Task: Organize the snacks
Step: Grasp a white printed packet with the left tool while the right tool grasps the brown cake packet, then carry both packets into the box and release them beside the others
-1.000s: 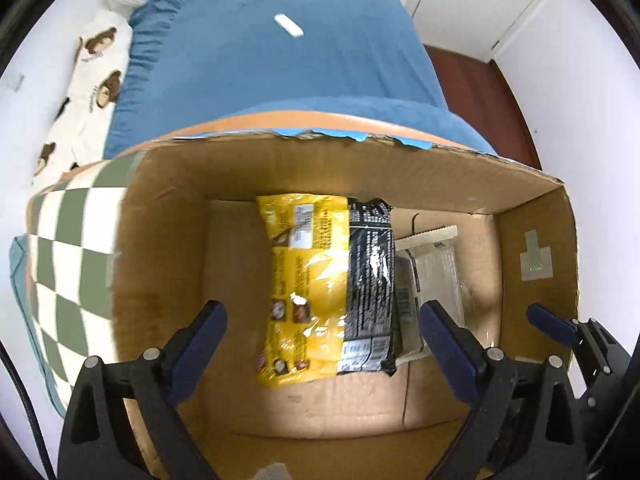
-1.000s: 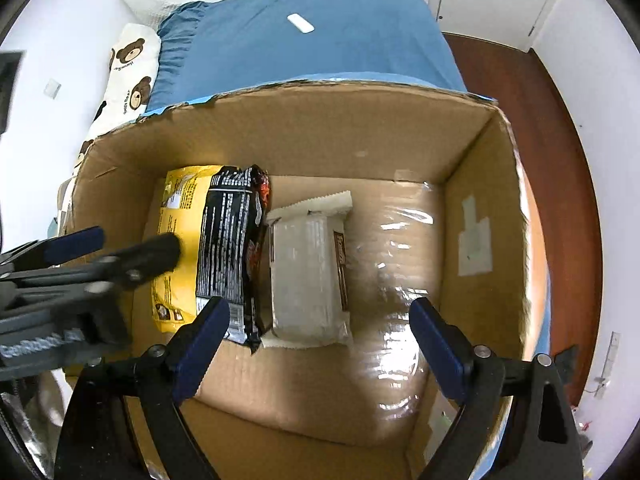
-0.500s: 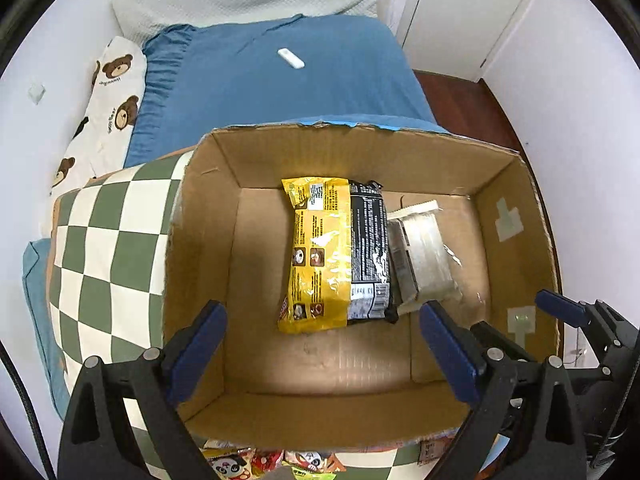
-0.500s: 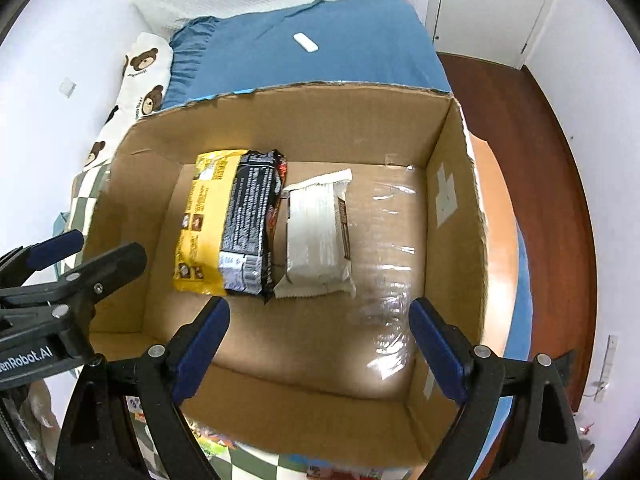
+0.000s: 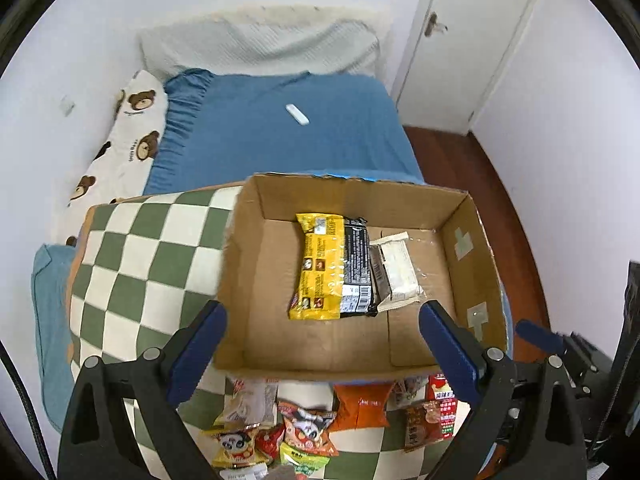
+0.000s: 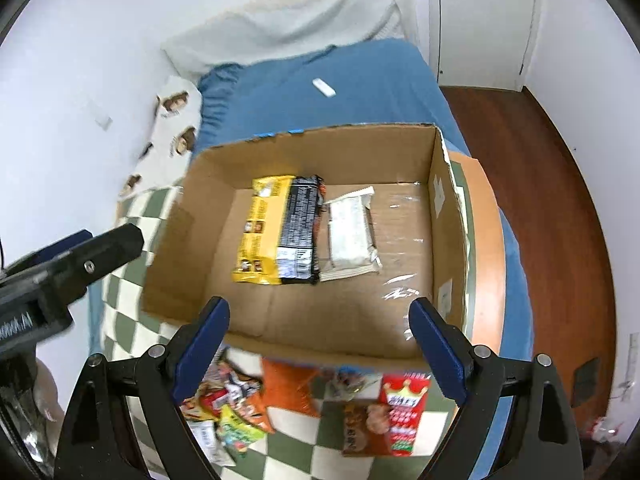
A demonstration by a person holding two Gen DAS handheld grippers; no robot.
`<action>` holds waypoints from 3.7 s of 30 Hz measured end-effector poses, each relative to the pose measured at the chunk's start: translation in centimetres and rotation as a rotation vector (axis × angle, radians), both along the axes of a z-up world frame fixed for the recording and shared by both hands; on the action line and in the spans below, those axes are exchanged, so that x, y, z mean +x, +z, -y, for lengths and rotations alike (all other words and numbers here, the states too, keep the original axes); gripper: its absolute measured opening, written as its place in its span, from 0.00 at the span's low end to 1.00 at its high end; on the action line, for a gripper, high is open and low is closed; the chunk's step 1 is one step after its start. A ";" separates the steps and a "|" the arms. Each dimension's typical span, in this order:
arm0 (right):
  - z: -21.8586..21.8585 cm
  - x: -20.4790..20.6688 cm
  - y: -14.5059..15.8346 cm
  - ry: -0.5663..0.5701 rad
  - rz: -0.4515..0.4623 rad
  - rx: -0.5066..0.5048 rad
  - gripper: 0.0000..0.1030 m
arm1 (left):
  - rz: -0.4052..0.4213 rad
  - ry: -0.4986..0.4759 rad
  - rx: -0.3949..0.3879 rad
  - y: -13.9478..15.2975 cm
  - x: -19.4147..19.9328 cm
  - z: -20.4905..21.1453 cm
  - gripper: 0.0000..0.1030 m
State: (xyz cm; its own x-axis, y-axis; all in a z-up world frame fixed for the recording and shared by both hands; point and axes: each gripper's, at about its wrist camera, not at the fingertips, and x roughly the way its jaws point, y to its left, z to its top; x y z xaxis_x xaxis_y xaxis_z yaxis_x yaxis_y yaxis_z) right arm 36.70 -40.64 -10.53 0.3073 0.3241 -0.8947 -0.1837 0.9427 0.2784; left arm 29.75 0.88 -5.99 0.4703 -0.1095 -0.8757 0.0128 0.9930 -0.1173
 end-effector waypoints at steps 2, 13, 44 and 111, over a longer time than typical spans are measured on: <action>0.4 -1.9 0.6 -0.010 0.017 0.030 0.91 | 0.013 0.023 0.010 0.1 -1.9 -1.1 0.96; 2.6 -10.9 -7.0 -0.116 -0.084 0.046 0.87 | -0.380 0.142 0.002 -15.4 -15.4 -7.6 0.95; -1.1 -21.3 -22.0 0.048 -0.353 -0.146 0.56 | -0.559 0.089 0.029 -29.0 -18.2 -4.0 0.57; 1.5 1.8 -0.1 -0.017 0.042 -0.033 0.57 | -0.114 -0.075 0.060 -5.6 4.3 0.6 0.54</action>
State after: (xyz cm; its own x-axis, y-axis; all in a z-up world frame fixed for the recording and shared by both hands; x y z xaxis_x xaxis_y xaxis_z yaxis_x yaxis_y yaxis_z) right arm 38.46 -42.11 -10.64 0.3497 0.2891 -0.8912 -0.1789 0.9543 0.2394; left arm 34.09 0.27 -11.61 0.3600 -0.0864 -0.9289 0.0776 0.9950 -0.0625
